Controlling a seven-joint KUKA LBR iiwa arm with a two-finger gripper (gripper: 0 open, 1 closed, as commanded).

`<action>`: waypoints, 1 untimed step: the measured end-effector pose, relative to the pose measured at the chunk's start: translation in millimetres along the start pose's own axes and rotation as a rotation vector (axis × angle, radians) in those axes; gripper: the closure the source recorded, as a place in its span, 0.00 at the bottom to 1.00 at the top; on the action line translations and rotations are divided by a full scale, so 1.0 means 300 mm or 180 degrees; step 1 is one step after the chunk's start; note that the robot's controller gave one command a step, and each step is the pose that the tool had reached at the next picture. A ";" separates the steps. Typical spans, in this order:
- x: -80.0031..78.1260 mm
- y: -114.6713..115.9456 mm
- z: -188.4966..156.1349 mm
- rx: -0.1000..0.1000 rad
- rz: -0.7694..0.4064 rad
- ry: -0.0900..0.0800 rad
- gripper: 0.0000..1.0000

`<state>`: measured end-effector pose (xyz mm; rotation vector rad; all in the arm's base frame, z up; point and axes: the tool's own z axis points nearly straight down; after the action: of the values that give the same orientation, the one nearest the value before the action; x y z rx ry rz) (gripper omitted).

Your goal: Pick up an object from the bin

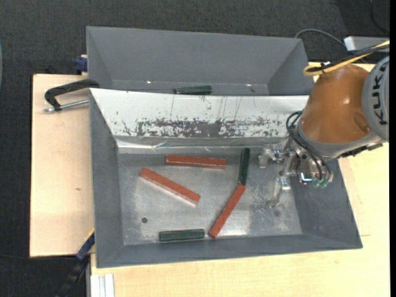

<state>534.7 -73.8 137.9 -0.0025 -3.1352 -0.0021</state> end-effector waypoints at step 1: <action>-0.004 0.001 -0.014 0.0003 -0.0005 -0.0023 0.00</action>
Offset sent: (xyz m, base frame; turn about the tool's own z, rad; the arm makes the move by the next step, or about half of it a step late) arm -0.0183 0.0763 -0.0679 -0.2815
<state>536.1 -73.5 142.2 -0.0001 -3.1423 -0.0009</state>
